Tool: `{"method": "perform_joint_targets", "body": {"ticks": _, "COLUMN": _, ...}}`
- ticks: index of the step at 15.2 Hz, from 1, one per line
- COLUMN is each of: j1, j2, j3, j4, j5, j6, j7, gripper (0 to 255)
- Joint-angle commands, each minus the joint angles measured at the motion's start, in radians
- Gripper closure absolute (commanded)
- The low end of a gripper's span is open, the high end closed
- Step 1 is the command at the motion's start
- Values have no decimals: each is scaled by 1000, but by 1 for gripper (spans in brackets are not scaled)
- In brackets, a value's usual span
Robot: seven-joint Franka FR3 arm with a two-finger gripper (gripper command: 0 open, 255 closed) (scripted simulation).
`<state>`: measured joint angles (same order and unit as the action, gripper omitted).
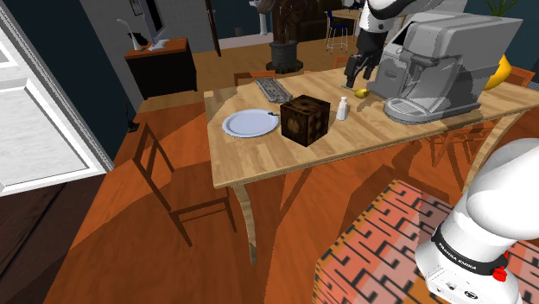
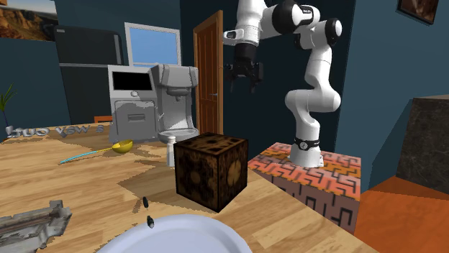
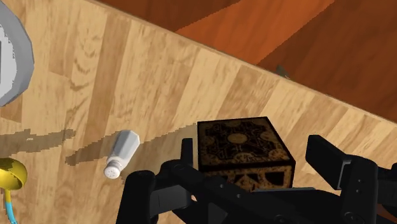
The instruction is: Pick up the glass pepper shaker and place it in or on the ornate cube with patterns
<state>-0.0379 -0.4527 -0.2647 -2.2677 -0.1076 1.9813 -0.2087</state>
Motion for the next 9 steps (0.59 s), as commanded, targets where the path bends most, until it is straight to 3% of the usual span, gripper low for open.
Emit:
{"method": "perform_joint_targets", "body": {"ticks": 1, "j1": -1, "j2": 62, "j3": -40, "j4": 29, "j5": 14, "j6": 32, "j7": -49, "gripper": 0}}
{"method": "perform_joint_targets", "body": {"ticks": 9, "j1": -1, "j2": 361, "j3": -175, "j4": 202, "j5": 160, "j6": 126, "j7": -263, "gripper": 0}}
